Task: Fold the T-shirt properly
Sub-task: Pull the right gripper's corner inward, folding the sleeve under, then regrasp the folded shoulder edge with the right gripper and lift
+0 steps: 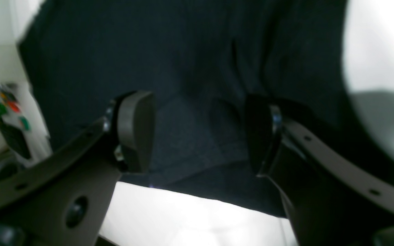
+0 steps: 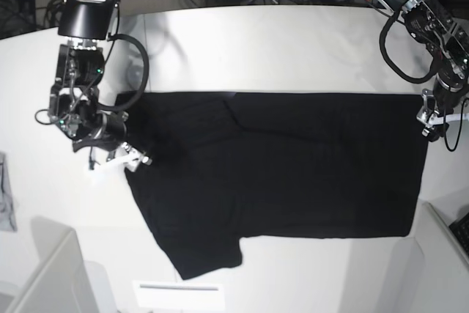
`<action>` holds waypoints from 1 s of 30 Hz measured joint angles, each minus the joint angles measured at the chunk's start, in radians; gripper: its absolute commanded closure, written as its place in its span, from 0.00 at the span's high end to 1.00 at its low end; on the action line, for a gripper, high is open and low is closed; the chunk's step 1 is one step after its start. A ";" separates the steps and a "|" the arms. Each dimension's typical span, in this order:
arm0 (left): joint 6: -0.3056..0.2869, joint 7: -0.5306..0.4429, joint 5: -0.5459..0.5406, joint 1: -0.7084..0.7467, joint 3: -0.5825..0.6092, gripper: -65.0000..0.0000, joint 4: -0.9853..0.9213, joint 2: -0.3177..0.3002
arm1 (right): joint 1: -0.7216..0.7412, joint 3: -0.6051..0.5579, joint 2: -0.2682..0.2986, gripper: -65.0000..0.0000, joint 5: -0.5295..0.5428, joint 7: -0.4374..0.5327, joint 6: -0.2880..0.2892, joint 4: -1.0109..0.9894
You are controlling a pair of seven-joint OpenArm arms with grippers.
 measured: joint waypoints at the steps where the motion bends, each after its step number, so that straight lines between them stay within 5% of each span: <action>1: -0.015 -0.006 -0.001 0.016 -0.001 0.63 0.034 -0.002 | -0.017 0.026 0.002 0.60 0.000 0.011 0.000 0.037; 7: -0.219 -0.011 -0.006 0.208 -0.031 0.59 0.166 0.004 | -0.197 0.129 -0.001 0.60 -0.006 0.047 -0.066 0.348; 12: -0.362 -0.097 0.002 0.248 -0.176 0.10 0.153 0.003 | -0.338 0.140 -0.004 0.61 0.020 0.113 -0.190 0.455; 14: -0.406 -0.096 -0.002 0.243 -0.212 0.05 0.107 0.018 | -0.384 0.140 -0.018 0.61 0.052 0.126 -0.189 0.451; 17: -0.406 -0.082 0.003 0.243 -0.232 0.27 0.011 0.032 | -0.422 0.127 -0.026 0.61 0.068 0.128 -0.188 0.451; 21: -0.404 -0.086 0.003 0.244 -0.242 0.80 -0.092 0.023 | -0.427 0.128 -0.031 0.61 0.061 0.130 -0.188 0.451; 23: -0.418 -0.085 0.002 0.239 -0.241 0.99 -0.115 0.023 | -0.440 0.128 -0.031 0.61 0.061 0.130 -0.188 0.451; 30: -0.426 -0.091 0.001 0.151 -0.240 1.00 -0.163 0.017 | -0.463 0.136 -0.056 0.69 0.063 0.130 -0.188 0.446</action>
